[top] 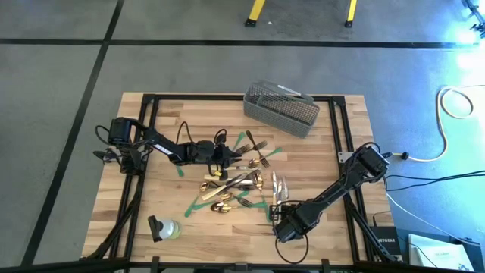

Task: Sort silverware
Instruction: Put the yellow knife into the gray organizer

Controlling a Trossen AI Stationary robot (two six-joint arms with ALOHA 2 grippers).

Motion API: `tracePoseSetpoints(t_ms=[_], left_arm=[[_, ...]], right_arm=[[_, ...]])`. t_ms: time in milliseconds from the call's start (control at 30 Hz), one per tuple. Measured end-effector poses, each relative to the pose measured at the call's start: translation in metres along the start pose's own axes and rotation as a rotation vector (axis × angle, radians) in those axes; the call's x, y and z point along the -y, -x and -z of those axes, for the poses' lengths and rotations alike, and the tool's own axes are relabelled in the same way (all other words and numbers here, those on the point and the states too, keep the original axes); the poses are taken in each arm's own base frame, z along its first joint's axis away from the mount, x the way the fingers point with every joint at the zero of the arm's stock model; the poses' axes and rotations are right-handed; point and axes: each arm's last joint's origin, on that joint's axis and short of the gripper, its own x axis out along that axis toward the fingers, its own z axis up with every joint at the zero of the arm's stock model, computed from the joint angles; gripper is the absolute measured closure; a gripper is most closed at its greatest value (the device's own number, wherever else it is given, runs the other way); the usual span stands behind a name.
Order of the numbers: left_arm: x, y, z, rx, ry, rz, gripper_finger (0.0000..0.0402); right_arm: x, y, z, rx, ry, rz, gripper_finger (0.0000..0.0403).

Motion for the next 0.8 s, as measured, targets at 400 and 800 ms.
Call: tracePoseSetpoints(t_ms=[400, 800], left_arm=[[0.000, 0.000, 0.000, 0.000, 0.000, -0.001, 0.0353], [0.000, 0.000, 0.000, 0.000, 0.000, -0.001, 0.0353]], right_arm=[[0.011, 0.015, -0.007, 0.027, -0.071, 0.030, 0.0344], [0.016, 0.033, 0.000, -0.026, -0.138, -0.027, 0.0345]])
